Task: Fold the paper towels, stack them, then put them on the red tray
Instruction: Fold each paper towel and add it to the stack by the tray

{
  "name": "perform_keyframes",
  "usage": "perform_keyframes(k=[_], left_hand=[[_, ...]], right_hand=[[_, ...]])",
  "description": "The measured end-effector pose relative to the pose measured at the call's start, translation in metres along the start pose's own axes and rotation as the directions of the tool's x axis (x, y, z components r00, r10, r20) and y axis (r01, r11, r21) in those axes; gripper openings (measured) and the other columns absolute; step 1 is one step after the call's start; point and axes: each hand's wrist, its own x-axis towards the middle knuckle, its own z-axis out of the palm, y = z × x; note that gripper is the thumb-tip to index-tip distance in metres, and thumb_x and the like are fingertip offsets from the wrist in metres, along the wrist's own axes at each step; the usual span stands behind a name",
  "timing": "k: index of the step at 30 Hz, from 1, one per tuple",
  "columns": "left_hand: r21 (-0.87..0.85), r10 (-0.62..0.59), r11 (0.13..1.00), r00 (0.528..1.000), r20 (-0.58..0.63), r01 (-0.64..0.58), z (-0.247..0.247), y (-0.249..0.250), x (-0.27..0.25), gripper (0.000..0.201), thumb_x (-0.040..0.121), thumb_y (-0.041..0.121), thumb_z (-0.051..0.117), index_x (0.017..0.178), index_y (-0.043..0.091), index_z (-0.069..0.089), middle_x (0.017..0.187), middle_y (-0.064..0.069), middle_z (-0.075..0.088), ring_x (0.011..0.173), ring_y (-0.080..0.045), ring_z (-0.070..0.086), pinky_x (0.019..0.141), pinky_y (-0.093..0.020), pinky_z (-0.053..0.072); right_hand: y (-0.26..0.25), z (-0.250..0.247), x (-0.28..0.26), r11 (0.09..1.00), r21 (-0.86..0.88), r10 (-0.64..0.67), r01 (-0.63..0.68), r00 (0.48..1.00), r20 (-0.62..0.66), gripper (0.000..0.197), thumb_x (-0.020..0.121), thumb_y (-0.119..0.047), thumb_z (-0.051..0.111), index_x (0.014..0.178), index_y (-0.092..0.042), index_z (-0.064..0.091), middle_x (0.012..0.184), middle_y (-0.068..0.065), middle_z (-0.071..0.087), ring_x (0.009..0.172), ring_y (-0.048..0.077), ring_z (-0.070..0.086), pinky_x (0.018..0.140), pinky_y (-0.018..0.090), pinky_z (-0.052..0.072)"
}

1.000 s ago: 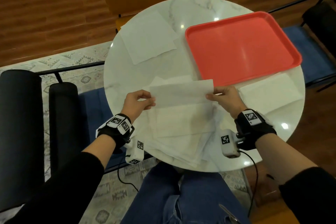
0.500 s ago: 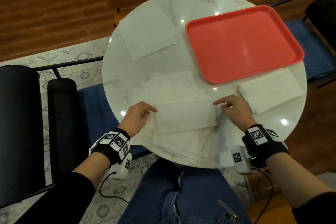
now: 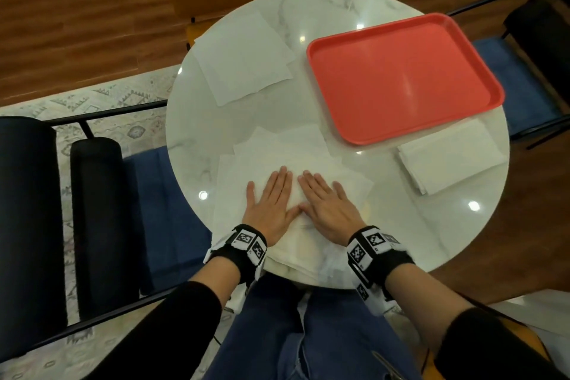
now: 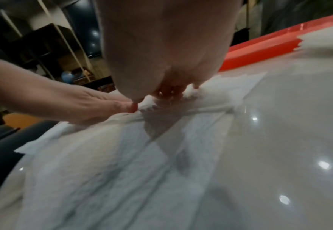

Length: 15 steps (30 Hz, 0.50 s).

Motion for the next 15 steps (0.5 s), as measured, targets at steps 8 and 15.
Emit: perform_keyframes(k=[8, 15], left_hand=[[0.006, 0.004, 1.000, 1.000, 0.019, -0.004, -0.001, -0.005, 0.003, 0.071, 0.086, 0.062, -0.002, 0.139, 0.025, -0.031, 0.150, 0.011, -0.034, 0.144, -0.007, -0.019, 0.112, -0.060, -0.006], [-0.032, -0.077, 0.997, 0.978, -0.196, 0.072, -0.020, 0.007, 0.000, 0.071, 0.089, 0.061, 0.006, 0.149, 0.024, 0.017, 0.155, 0.003, 0.023, 0.135, -0.017, 0.034, 0.103, -0.047, 0.024]], right_hand=[[0.038, -0.005, -0.020, 0.969, -0.048, 0.243, -0.243, 0.970, 0.007, 0.061, 0.101, -0.048, 0.016, 0.149, -0.029, -0.017, 0.158, -0.006, -0.020, 0.147, 0.014, -0.013, 0.115, 0.050, -0.008], [0.042, -0.015, -0.024, 0.972, -0.060, 0.233, -0.229, 0.970, 0.071, 0.062, 0.101, -0.045, 0.015, 0.148, -0.024, -0.020, 0.158, -0.003, -0.023, 0.147, 0.017, -0.015, 0.116, 0.052, -0.007]])
